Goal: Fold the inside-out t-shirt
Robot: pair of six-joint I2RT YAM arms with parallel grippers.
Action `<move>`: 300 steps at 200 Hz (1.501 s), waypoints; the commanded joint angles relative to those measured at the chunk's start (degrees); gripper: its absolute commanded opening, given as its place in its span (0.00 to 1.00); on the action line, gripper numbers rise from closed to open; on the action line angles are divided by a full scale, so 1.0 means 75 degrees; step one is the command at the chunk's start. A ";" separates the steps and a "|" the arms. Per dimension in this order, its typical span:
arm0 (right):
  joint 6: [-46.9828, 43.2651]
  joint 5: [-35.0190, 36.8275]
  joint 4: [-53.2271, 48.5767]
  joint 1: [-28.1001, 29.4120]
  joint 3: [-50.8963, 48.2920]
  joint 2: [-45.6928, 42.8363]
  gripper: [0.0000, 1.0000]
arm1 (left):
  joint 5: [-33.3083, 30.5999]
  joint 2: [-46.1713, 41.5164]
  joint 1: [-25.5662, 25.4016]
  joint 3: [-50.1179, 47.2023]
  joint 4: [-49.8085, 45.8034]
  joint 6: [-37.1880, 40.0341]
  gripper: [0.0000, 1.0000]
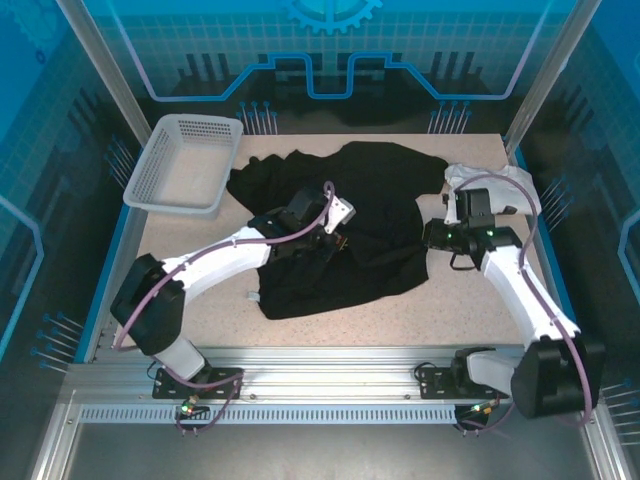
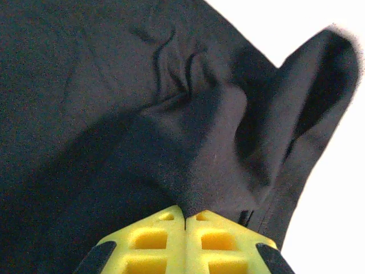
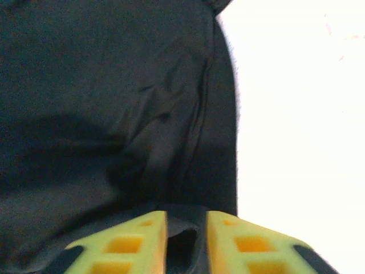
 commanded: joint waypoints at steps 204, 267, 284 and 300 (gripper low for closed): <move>-0.3162 0.3749 0.7051 0.5761 -0.1058 0.4394 0.76 | 0.1982 -0.2533 0.1136 0.0040 -0.0506 -0.2498 0.00; -0.2781 0.3645 0.6319 0.5451 -0.0065 0.5003 0.85 | 0.2565 -0.2821 0.1125 0.0305 -0.0468 -0.2684 0.00; -0.2615 0.3565 0.5592 0.5232 0.0390 0.5113 0.83 | 0.2998 -0.2943 0.1126 0.0348 -0.0331 -0.2833 0.00; -0.2493 0.3713 0.5125 0.5058 0.0887 0.5269 0.82 | 0.3490 -0.3103 0.1114 0.0368 -0.0083 -0.3049 0.00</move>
